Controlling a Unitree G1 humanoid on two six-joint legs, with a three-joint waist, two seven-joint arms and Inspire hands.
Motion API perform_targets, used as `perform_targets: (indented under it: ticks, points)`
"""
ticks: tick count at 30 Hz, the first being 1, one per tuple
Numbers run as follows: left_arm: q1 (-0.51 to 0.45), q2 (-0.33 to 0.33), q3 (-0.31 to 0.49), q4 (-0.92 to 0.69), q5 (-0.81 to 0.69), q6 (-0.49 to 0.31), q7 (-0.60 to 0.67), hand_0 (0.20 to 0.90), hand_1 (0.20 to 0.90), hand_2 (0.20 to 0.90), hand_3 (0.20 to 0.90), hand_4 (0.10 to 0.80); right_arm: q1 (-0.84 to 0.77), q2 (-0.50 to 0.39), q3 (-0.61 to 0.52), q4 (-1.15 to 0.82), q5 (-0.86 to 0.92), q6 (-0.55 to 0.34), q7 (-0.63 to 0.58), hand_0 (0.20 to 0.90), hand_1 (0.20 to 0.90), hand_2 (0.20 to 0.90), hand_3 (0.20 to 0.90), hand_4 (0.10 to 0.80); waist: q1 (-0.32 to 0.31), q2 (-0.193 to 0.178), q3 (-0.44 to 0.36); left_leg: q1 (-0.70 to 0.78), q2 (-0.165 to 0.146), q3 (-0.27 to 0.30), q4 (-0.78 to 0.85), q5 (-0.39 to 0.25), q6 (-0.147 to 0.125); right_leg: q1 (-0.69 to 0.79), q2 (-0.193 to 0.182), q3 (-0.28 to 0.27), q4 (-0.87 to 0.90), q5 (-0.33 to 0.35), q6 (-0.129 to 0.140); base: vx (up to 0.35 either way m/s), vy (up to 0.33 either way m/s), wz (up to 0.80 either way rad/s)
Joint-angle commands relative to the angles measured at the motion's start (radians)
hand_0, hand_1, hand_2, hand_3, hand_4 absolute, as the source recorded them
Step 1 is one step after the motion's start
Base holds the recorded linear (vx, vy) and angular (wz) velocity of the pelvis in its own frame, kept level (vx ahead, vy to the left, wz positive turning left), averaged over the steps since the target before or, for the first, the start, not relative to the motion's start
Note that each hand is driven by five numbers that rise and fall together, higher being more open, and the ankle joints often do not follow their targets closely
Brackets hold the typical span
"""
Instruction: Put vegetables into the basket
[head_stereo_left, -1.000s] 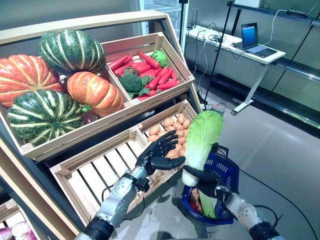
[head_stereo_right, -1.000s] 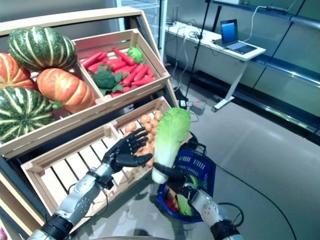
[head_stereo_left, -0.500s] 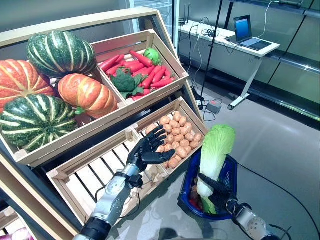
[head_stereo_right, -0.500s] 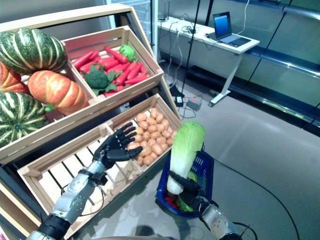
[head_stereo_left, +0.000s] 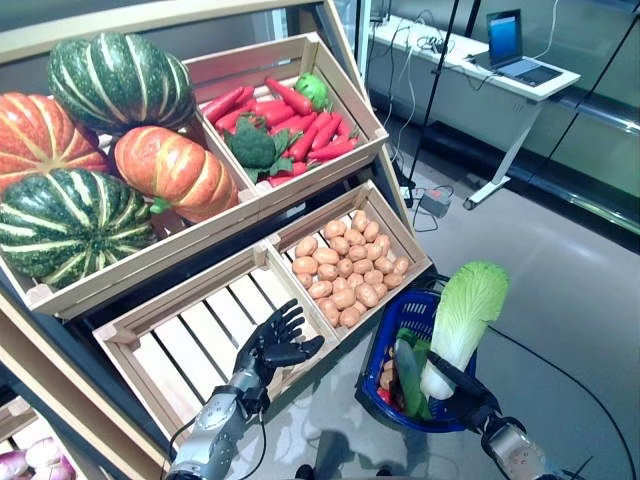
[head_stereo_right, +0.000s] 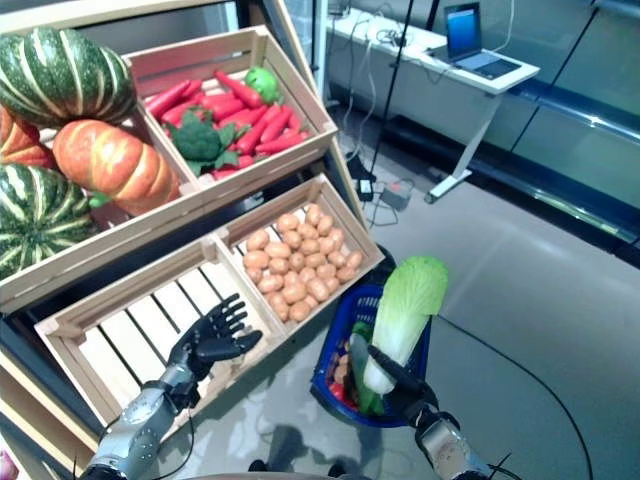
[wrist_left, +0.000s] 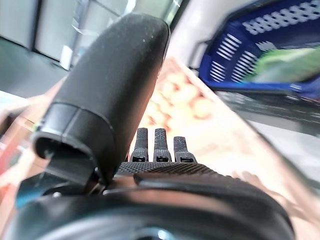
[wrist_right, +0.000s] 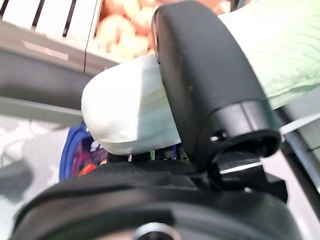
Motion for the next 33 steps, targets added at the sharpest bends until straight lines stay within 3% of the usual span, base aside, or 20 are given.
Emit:
perform_targets:
  ticks: [1,7,14,18,20,23,28,33]
  points:
    - [-0.150,-0.002,-0.014,-0.035,-0.019,-0.102,-0.006,0.900,0.900,0.900,0.900,0.800,-0.190,-0.069,-0.083,0.000,0.074,-0.133,0.007,0.300,0.300,0.300,0.300,0.400,0.028,0.011,0.057,-0.002,0.003,-0.006,0.002,-0.077,0.017,-0.011,0.011,-0.027,0.006,0.001,-0.057,-0.095,-0.031,0.05]
    - [-0.206,0.013,-0.031,-0.051,-0.077,-0.116,0.005,0.900,0.900,0.900,0.900,0.800,-0.272,-0.097,-0.104,0.071,0.134,-0.208,-0.043,0.300,0.300,0.300,0.300,0.400,0.039,0.030,0.146,-0.072,-0.004,-0.023,0.058,-0.075,0.013,-0.051,0.003,-0.039,0.031,0.005,-0.064,-0.079,-0.017,0.09]
    - [-0.301,0.020,-0.087,-0.075,-0.127,-0.184,0.041,0.900,0.900,0.900,0.900,0.800,-0.482,-0.187,-0.109,0.151,0.116,-0.226,-0.089,0.300,0.300,0.300,0.300,0.400,0.034,0.094,0.258,-0.175,-0.033,-0.042,0.110,-0.065,0.011,-0.150,-0.016,-0.071,0.111,-0.010,-0.070,-0.122,0.037,0.07]
    - [-0.347,0.025,-0.106,-0.095,-0.146,-0.204,0.076,0.900,0.900,0.900,0.900,0.800,-0.531,-0.232,-0.107,0.176,0.113,-0.236,-0.106,0.300,0.300,0.300,0.300,0.400,0.027,0.104,0.320,-0.296,-0.038,-0.039,0.295,-0.111,0.009,-0.253,-0.039,-0.104,0.284,-0.073,-0.089,-0.179,0.004,0.25]
    - [-0.365,0.035,-0.116,-0.104,-0.145,-0.197,0.091,0.900,0.900,0.900,0.900,0.800,-0.556,-0.251,-0.113,0.200,0.123,-0.241,-0.119,0.300,0.300,0.300,0.300,0.400,0.032,0.103,0.352,-0.382,-0.043,-0.038,0.434,-0.163,0.021,-0.338,-0.054,-0.117,0.421,-0.115,-0.093,-0.163,-0.037,0.29]
    - [-0.373,0.041,-0.124,-0.101,-0.147,-0.199,0.104,0.900,0.900,0.900,0.900,0.800,-0.590,-0.276,-0.123,0.221,0.130,-0.237,-0.136,0.300,0.300,0.300,0.300,0.400,0.036,0.104,0.372,-0.440,-0.046,-0.039,0.511,-0.190,0.030,-0.399,-0.065,-0.122,0.507,-0.139,-0.096,-0.076,-0.029,0.16]
    - [-0.378,0.044,-0.136,-0.107,-0.145,-0.207,0.114,0.900,0.900,0.900,0.900,0.800,-0.645,-0.309,-0.128,0.247,0.129,-0.224,-0.152,0.300,0.300,0.300,0.300,0.400,0.039,0.114,0.383,-0.523,-0.052,-0.043,0.596,-0.216,0.035,-0.485,-0.087,-0.130,0.614,-0.171,-0.105,-0.057,-0.018,0.08]
    - [-0.383,0.062,-0.140,-0.133,-0.164,-0.250,0.139,0.900,0.900,0.900,0.900,0.800,-0.701,-0.354,-0.112,0.276,0.101,-0.182,-0.157,0.300,0.300,0.300,0.300,0.400,0.040,0.123,0.383,-0.672,-0.057,-0.033,0.798,-0.289,0.058,-0.639,-0.128,-0.119,0.836,-0.242,-0.128,-0.048,-0.009,0.08]
